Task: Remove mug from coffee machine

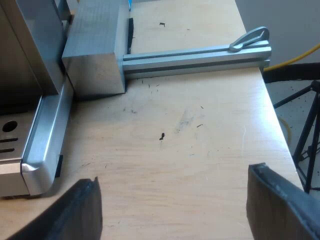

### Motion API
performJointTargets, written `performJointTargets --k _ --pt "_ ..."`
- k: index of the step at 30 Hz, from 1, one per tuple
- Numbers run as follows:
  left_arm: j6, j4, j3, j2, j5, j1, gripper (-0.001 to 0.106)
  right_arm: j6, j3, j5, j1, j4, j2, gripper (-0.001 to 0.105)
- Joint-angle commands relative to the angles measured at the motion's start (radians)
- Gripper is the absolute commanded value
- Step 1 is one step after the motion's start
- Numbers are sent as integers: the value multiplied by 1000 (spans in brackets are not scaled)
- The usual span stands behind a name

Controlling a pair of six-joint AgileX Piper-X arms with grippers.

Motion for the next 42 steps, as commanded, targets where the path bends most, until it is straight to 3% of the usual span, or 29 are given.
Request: performJointTargets --k 1,17,24,30,38,42 --pt "-2 -18 0 -139 -2 1 80 -14 -5 4 -3 -15 -41 63" --pt "-2 -18 0 -139 3 1 80 -6 -5 -1 -3 -15 -41 63" --pt "-10 -1 -14 -108 51 -8 80 18 -53 -146 -3 -1 -1 63" --pt "-9 -8 -38 -46 68 -77 80 18 -119 -163 47 1 98 63" --pt "-7 -117 -38 36 169 -184 80 -37 -206 -201 185 3 253 63" --pt "4 -172 -36 64 263 -223 80 -52 -225 -201 258 -2 320 63"
